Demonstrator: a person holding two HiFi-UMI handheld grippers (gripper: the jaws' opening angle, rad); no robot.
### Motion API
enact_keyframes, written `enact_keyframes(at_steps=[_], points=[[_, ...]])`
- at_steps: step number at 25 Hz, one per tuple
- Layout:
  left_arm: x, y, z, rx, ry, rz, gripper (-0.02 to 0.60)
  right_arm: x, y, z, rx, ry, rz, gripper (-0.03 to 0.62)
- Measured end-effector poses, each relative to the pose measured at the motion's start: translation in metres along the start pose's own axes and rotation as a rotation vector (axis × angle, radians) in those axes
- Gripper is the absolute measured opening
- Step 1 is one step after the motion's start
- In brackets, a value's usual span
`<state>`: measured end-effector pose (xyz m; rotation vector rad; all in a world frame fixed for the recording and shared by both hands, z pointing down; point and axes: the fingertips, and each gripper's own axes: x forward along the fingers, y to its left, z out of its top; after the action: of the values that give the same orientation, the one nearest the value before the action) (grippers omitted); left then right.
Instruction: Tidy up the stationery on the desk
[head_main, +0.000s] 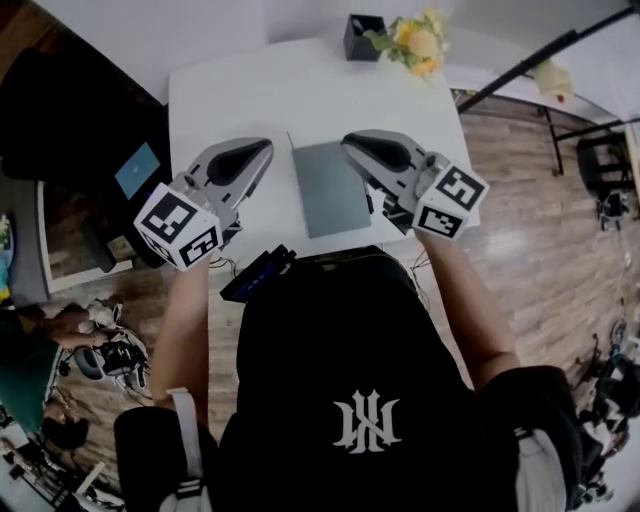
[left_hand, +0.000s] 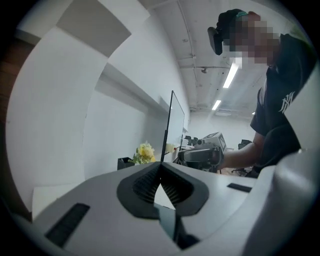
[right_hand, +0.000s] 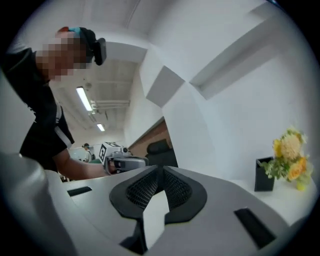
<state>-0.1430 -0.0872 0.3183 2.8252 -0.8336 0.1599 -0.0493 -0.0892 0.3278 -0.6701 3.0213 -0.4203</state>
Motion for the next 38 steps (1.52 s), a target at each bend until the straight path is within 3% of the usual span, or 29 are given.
enact_keyframes(at_steps=[5, 9, 20, 29, 38], points=[[-0.009, -0.020, 0.047, 0.031, -0.048, 0.035, 0.003, 0.001, 0.035, 0.045, -0.111, -0.061, 0.092, 0.055], [-0.007, -0.035, 0.059, 0.042, -0.037, 0.053, 0.003, -0.011, 0.043, 0.069, -0.165, -0.089, 0.110, 0.052], [0.012, -0.063, 0.038, 0.005, -0.034, 0.059, 0.003, -0.034, 0.029, 0.073, -0.167, -0.050, 0.173, 0.048], [0.030, -0.086, 0.038, -0.015, -0.057, 0.083, 0.003, -0.052, 0.033, 0.076, -0.175, -0.037, 0.281, 0.048], [0.041, -0.107, 0.029, -0.036, -0.055, 0.148, 0.003, -0.070, 0.037, 0.069, -0.168, -0.024, 0.380, 0.048]])
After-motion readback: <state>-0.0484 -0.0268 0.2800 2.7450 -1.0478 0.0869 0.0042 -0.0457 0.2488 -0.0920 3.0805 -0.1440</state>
